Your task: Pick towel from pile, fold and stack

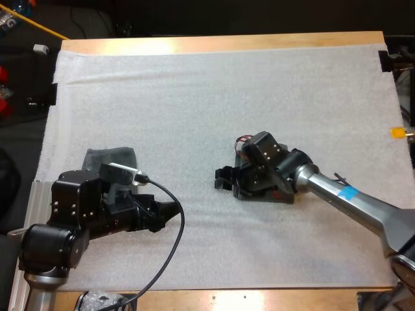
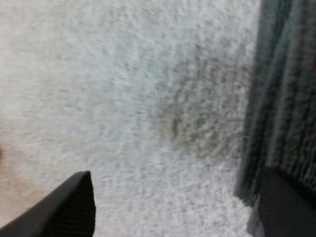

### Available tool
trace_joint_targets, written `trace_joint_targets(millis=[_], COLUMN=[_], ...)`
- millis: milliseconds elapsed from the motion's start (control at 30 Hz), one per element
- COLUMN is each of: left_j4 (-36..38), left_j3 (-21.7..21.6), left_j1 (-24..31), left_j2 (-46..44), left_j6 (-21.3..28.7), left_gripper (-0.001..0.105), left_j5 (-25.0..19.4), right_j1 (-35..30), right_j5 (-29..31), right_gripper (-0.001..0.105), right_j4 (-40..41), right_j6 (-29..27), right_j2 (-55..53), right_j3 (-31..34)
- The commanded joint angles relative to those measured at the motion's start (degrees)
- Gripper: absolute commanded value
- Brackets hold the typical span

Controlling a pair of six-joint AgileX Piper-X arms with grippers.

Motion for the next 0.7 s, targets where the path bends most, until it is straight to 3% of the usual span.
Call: trace_joint_targets(millis=[0, 267, 667], left_j4=[0.16, 0.16, -0.83], left_j3=[-0.38, -0.38, -0.38], left_j1=[-0.29, -0.29, -0.29], left_j2=[-0.28, -0.28, -0.28], left_j6=[0.22, 1.23, 1.45], left_gripper=[0.068, 0.068, 0.068], left_j5=[0.78, 0.78, 0.65], right_j1=[0.06, 0.06, 0.06], right_j5=[-0.47, 4.16, 14.39], right_gripper=[0.067, 0.067, 0.067], right_j4=[-0.4, 2.7, 21.92], right_j6=[-0.75, -0.96, -10.94], right_j2=[-2.35, -11.69, -29.82], right_j3=[-0.4, -0.4, -0.4])
